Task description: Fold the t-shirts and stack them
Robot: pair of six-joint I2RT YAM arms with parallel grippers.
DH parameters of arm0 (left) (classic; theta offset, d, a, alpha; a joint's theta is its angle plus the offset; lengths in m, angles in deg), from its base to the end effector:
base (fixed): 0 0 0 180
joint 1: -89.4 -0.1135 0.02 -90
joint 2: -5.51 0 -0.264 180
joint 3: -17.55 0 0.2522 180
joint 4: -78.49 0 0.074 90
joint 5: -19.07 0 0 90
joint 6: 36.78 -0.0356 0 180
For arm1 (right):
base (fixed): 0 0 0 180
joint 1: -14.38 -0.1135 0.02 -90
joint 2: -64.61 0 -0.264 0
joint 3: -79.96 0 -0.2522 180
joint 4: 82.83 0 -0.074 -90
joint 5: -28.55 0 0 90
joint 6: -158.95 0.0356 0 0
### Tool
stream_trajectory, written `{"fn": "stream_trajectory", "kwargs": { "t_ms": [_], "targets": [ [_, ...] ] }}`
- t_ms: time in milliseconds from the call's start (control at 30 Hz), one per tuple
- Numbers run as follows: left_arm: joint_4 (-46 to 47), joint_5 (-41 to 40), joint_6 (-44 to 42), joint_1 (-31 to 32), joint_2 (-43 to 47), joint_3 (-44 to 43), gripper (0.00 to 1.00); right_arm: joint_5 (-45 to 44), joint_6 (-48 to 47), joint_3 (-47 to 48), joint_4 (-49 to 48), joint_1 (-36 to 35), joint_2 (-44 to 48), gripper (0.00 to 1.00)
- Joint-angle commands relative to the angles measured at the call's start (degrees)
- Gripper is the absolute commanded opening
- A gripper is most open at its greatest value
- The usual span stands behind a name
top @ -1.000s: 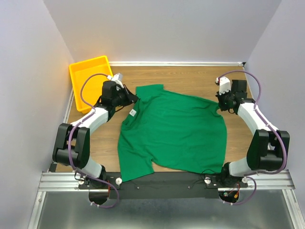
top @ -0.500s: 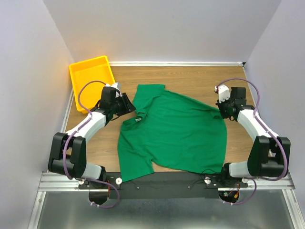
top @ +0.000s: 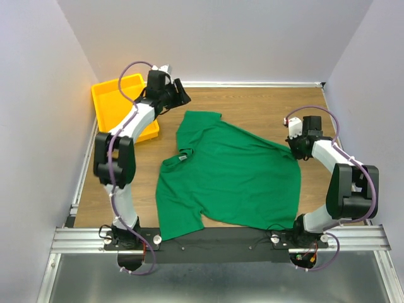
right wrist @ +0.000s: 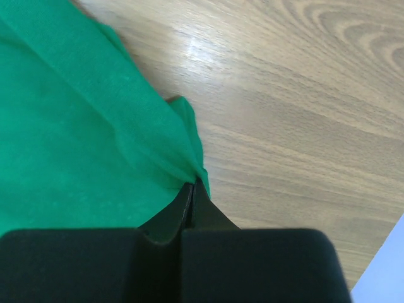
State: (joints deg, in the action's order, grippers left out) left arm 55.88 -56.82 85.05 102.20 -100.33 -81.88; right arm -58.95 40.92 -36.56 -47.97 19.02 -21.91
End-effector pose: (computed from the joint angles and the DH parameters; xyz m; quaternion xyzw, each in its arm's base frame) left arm 0.4248 -0.1054 0.2867 -0.0799 0.8537 -0.2891 0.4256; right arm 0.2934 -0.0223 0.1855 -0.2007 0.9396 -0.0576 0.2711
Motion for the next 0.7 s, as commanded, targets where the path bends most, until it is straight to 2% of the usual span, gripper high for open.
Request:
{"fn": "stream_trajectory", "kwargs": {
  "t_ms": [0,100,367,667],
  "targets": [
    [-8.5,3.6,-3.4,0.2,-10.2,-8.5,0.65,-2.1,1.2,2.3,0.8,0.8,-1.8,0.01],
    [-13.5,1.7,-6.1,0.3,-17.9,-17.2,0.65,-1.1,2.1,3.1,0.8,0.9,-2.4,0.01],
    [-17.8,2.1,-7.0,0.3,-25.6,-23.8,0.65,-0.1,2.9,3.9,1.0,0.9,-2.5,0.00],
    [-23.8,2.7,-8.1,0.3,-35.4,-36.5,0.65,1.4,3.8,5.4,1.7,0.9,-2.5,0.01]
  ]
}}
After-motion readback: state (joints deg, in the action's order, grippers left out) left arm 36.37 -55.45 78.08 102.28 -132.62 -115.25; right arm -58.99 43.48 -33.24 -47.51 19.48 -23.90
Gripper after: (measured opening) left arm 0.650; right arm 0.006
